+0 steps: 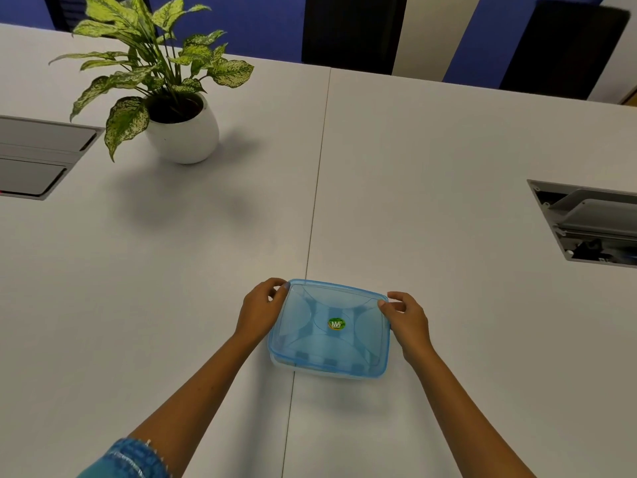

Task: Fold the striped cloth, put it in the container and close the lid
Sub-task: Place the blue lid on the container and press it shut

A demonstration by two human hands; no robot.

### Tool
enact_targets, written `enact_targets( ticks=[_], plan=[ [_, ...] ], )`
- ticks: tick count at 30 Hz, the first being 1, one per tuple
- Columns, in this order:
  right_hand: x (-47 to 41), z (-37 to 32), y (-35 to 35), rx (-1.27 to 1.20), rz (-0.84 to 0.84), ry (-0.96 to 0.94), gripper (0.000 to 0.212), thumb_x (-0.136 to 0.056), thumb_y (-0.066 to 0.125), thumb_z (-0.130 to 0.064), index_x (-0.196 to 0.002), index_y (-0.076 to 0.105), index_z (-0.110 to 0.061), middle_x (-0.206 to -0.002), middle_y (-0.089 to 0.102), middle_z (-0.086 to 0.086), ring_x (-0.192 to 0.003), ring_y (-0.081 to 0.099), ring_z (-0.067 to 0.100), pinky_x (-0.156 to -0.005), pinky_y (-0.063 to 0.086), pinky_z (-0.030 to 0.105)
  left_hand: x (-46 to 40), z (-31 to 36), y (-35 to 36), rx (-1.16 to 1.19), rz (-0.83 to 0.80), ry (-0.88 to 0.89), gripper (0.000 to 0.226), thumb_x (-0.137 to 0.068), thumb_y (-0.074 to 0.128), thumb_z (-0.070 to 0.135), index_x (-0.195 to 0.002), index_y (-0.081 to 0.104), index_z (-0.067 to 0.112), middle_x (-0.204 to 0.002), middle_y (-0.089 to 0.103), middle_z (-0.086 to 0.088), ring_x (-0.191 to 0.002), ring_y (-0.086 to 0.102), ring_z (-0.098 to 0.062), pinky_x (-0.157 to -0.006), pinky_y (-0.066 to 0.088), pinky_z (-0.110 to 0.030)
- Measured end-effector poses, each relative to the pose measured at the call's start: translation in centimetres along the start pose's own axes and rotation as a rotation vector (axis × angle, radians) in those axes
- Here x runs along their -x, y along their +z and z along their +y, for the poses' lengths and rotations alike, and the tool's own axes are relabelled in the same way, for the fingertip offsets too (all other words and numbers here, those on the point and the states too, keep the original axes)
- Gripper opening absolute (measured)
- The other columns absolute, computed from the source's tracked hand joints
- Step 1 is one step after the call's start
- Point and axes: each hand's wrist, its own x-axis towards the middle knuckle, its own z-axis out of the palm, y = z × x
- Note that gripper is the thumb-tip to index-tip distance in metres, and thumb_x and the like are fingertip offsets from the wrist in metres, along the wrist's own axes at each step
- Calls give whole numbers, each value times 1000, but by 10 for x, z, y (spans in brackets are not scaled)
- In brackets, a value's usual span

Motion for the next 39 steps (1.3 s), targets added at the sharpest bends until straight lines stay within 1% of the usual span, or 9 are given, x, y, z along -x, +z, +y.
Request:
enact_targets(
  ticks=[3, 5, 8, 13, 18, 24, 29, 36, 39],
  plan=[
    [-8, 0, -1, -35, -33, 51, 27, -89, 60, -29, -113, 62, -18, -105, 66, 7, -99, 62, 25, -86, 55, 44, -7, 4, 0, -18, -26, -15, 33, -96, 43, 32, -120, 60, 15, -119, 64, -7, -100, 57, -17, -82, 46, -28],
    [-12, -1, -1, -56, -31, 71, 26, -89, 60, -30, -110, 66, -16, -106, 67, 8, -98, 63, 26, -79, 57, 40, -11, 6, 0, -40, -46, -45, 35, -97, 41, 33, -121, 59, 15, -121, 63, -7, -103, 58, -20, -85, 47, -32],
    [-16, -3, -2, -65, -39, 90, 27, -89, 60, -28, -111, 66, -13, -105, 67, 9, -94, 65, 27, -73, 56, 35, -14, 7, -1, -86, -68, -73, 34, -96, 42, 36, -118, 60, 17, -117, 64, -7, -95, 57, -18, -84, 51, -35],
    [-18, 1, -2, -69, -37, 101, 27, -89, 62, -24, -111, 67, -10, -104, 68, 10, -95, 64, 27, -72, 55, 34, -15, 10, -3, -115, -103, -106, 34, -95, 46, 36, -117, 60, 15, -115, 64, -9, -94, 57, -20, -86, 53, -39],
    [-21, 8, 0, -70, -26, 80, 25, -88, 63, -24, -108, 69, -11, -105, 69, 9, -98, 64, 27, -80, 57, 41, -13, 14, -7, -95, -137, -115, 33, -94, 49, 31, -117, 61, 12, -118, 64, -10, -101, 57, -22, -90, 53, -46],
    [-17, 11, 4, -33, 29, 47, 16, -86, 65, -27, -99, 70, -18, -100, 70, 5, -97, 64, 24, -89, 54, 48, -12, 18, -11, -95, -187, -138, 29, -93, 54, 23, -121, 60, 14, -116, 62, -12, -96, 51, -17, -92, 50, -41],
    [-15, 14, 4, -23, 37, 49, 14, -84, 67, -25, -96, 72, -19, -99, 71, 4, -96, 65, 25, -88, 54, 48, -11, 22, -12, -119, -199, -132, 27, -91, 56, 19, -116, 64, 11, -96, 61, -7, -91, 52, -18, -82, 46, -32],
    [-13, 15, 2, -1, 41, 30, 22, -85, 66, -26, -104, 70, -14, -103, 71, 6, -95, 65, 24, -88, 54, 46, -3, 22, -12, -123, -170, -105, 27, -92, 55, 19, -117, 62, 12, -115, 62, -12, -95, 53, -17, -83, 44, -30],
    [-4, 12, -4, -78, 19, 71, 29, -91, 58, -31, -110, 64, -10, -104, 68, 10, -91, 66, 25, -80, 56, 37, 5, 18, -15, -115, -165, -94, 34, -94, 51, 24, -127, 55, 14, -119, 58, -12, -106, 56, -23, -93, 49, -36]
  ],
)
